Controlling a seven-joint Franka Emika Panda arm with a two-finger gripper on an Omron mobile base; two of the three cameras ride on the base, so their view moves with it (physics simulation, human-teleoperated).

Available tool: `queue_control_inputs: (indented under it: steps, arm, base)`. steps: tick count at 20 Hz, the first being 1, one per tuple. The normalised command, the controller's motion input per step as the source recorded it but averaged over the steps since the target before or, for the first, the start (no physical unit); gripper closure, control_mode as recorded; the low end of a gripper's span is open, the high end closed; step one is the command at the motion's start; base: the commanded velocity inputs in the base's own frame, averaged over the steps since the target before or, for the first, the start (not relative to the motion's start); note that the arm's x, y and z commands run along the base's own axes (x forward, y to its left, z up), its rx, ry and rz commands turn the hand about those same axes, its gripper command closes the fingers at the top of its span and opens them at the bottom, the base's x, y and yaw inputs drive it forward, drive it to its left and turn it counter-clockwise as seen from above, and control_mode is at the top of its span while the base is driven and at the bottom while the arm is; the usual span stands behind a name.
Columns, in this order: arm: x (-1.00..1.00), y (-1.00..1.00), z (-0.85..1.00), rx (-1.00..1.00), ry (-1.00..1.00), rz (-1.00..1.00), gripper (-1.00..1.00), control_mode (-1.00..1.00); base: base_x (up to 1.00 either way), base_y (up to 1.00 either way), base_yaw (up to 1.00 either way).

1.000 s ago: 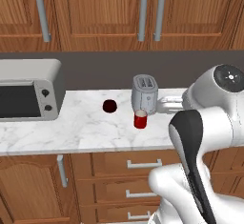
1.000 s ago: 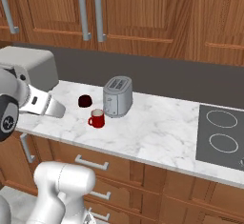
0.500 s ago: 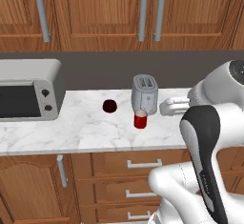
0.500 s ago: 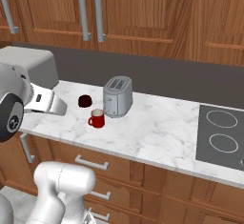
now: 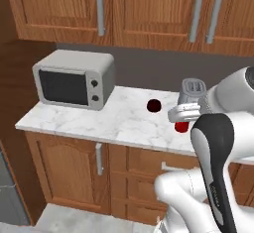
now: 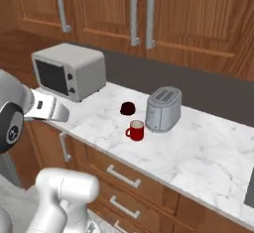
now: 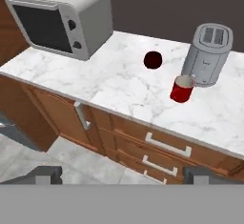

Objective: Clear the mugs and bowl far away from the sink.

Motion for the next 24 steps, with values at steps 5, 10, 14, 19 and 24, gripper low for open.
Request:
queue_control_inputs:
  steps: [5, 10, 14, 19, 24]
  arm:
    - [0.0, 0.0, 0.0, 0.0, 0.0, 0.0, -1.0, 1.0]
    - [0.0, 0.0, 0.0, 0.0, 0.0, 0.0, -1.0, 1.0]
    - [0.0, 0.0, 0.0, 0.0, 0.0, 0.0, -1.0, 1.0]
    - [0.0, 0.0, 0.0, 0.0, 0.0, 0.0, -1.0, 1.0]
    - [0.0, 0.0, 0.0, 0.0, 0.0, 0.0, -1.0, 1.0]
  base:
    - [0.0, 0.43, 0.85]
    - [0.0, 0.08, 0.98]
    - [0.0, 0.04, 1.0]
    - [0.0, 0.0, 1.0]
    - [0.0, 0.0, 1.0]
